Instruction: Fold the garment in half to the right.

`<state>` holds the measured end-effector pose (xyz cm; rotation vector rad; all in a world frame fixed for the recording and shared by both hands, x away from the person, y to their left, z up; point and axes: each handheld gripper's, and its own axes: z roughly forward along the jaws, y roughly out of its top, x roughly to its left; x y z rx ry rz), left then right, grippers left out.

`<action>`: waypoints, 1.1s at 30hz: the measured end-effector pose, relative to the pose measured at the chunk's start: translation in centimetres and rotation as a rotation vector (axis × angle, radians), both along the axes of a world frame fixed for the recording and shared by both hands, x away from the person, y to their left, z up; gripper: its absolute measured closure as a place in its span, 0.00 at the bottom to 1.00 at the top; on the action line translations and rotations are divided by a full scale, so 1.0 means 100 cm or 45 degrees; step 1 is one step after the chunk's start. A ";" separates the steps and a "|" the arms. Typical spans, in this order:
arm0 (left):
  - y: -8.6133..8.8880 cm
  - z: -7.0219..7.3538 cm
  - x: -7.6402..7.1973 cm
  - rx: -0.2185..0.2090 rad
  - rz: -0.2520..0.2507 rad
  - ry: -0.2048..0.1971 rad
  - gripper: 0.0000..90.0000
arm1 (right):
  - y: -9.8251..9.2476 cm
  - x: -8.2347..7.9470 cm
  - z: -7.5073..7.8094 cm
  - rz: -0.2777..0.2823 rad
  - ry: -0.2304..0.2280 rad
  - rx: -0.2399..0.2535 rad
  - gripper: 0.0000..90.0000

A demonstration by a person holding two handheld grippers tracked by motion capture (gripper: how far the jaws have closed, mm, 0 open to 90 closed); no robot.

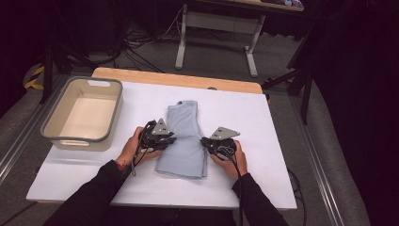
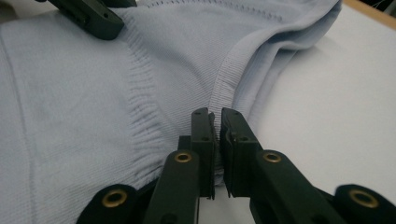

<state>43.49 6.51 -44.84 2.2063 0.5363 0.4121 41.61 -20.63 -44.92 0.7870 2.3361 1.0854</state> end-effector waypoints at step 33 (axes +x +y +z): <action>0.006 -0.008 -0.038 0.082 -0.144 -0.029 0.89 | 0.004 -0.044 -0.008 0.088 0.021 -0.082 0.88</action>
